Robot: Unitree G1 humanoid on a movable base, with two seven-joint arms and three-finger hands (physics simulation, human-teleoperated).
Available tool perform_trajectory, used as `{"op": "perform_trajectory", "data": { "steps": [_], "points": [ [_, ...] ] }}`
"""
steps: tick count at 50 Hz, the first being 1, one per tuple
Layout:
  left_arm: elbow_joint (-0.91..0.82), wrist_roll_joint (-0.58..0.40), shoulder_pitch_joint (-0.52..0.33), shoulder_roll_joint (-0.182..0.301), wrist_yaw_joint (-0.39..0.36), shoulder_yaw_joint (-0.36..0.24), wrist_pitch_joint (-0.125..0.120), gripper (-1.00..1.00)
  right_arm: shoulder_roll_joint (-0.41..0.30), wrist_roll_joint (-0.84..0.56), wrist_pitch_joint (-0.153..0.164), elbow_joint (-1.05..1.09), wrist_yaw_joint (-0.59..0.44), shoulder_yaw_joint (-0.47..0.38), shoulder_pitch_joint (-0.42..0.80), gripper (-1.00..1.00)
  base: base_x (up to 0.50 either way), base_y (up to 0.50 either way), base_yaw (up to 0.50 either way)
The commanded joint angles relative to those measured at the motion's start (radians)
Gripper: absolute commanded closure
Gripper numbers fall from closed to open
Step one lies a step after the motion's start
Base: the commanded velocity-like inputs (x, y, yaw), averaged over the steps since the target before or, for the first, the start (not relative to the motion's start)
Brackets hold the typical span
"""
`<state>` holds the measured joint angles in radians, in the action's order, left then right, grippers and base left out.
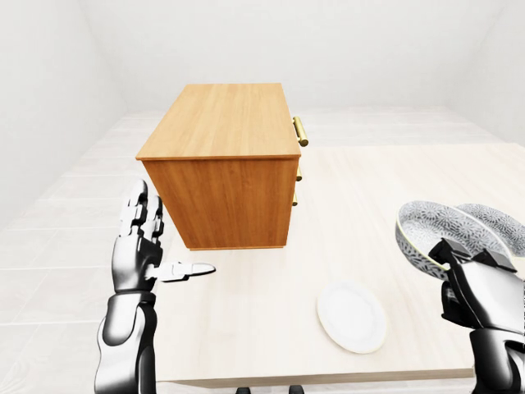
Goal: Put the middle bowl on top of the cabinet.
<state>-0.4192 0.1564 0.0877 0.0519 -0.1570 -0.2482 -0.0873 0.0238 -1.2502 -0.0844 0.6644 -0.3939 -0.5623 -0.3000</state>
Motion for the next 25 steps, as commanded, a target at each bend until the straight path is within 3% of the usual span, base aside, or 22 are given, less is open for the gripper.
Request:
{"op": "perform_trajectory", "data": {
  "steps": [1, 11, 21, 25],
  "points": [
    [0.004, 0.002, -0.002, 0.002, -0.001, -0.002, 0.000, -1.00, -0.067, 0.023, 0.040, 0.069, -0.134, 0.048, 0.124, 1.00, 0.00, 0.00, 0.00],
    [-0.011, -0.001, 0.004, 0.000, -0.002, 0.000, 0.000, -1.00, -0.171, 0.029, 0.169, 0.073, -0.220, 0.087, 0.259, 1.00, 0.00, 0.00, 0.00],
    [-0.030, -0.003, 0.011, -0.002, -0.001, -0.003, 0.000, -1.00, -0.253, 0.011, 0.172, 0.044, -0.277, 0.140, 0.381, 1.00, 0.00, 0.00, 0.00],
    [-0.036, -0.007, 0.013, -0.004, -0.001, -0.001, 0.000, -1.00, -0.308, 0.000, 0.172, 0.001, -0.304, 0.169, 0.482, 1.00, 0.00, 0.00, 0.00]
  ]
}}
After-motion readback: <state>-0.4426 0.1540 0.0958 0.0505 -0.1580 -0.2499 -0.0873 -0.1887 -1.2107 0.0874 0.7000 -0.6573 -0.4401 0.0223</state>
